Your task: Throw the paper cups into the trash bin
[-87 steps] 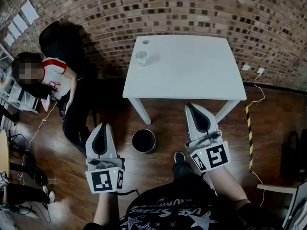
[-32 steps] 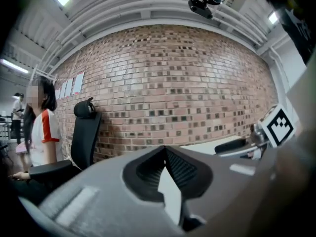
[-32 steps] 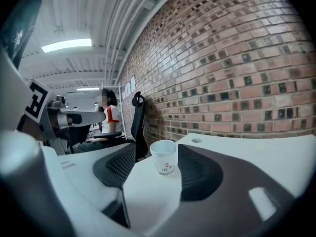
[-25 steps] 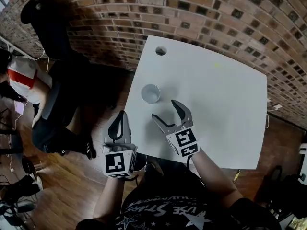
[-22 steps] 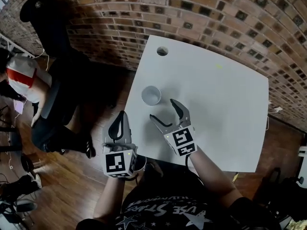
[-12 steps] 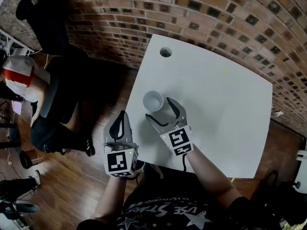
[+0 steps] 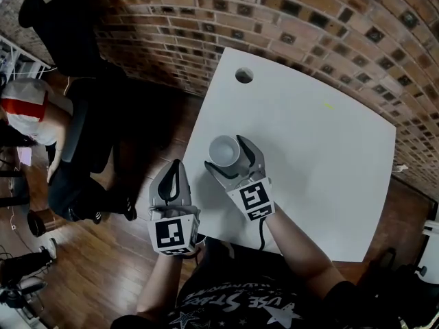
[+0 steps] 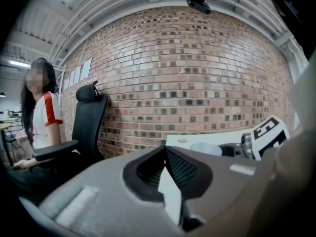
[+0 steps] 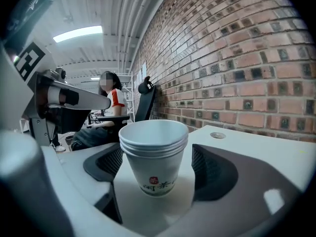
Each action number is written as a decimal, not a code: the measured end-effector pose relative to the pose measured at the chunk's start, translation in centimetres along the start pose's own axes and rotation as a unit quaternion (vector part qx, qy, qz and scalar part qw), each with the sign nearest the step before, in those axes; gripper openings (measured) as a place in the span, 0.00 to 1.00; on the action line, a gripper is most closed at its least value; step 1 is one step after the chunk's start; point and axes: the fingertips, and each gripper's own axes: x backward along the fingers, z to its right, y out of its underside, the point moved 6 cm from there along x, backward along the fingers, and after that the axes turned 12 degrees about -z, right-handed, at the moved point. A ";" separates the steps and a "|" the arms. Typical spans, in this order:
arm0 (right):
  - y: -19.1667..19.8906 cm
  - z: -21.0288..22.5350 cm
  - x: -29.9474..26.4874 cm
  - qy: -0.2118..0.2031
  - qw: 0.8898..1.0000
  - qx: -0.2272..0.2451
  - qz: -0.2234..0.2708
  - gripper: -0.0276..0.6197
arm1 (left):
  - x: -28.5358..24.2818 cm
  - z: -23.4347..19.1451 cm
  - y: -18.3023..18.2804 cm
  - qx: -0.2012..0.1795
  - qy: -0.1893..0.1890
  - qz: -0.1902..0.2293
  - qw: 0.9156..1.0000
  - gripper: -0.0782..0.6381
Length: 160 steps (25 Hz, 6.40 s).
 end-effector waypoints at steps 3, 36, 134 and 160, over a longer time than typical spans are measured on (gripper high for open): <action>-0.1 -0.2 -0.5 -0.016 1.000 0.003 0.009 0.71 | -0.3 -0.2 0.4 -0.006 -0.008 0.011 1.000 0.12; -3.7 -3.1 4.7 -0.019 0.998 0.028 0.054 0.59 | 7.2 -1.2 -0.5 0.030 -0.035 0.049 0.998 0.12; 43.1 -34.4 -8.3 -0.212 0.955 0.045 -0.204 0.67 | 18.0 -7.3 46.7 0.086 -0.111 -0.100 0.985 0.12; 38.8 -33.6 -6.8 -0.186 0.974 0.007 -0.129 0.46 | 17.9 -6.9 49.8 0.124 -0.128 -0.131 0.975 0.12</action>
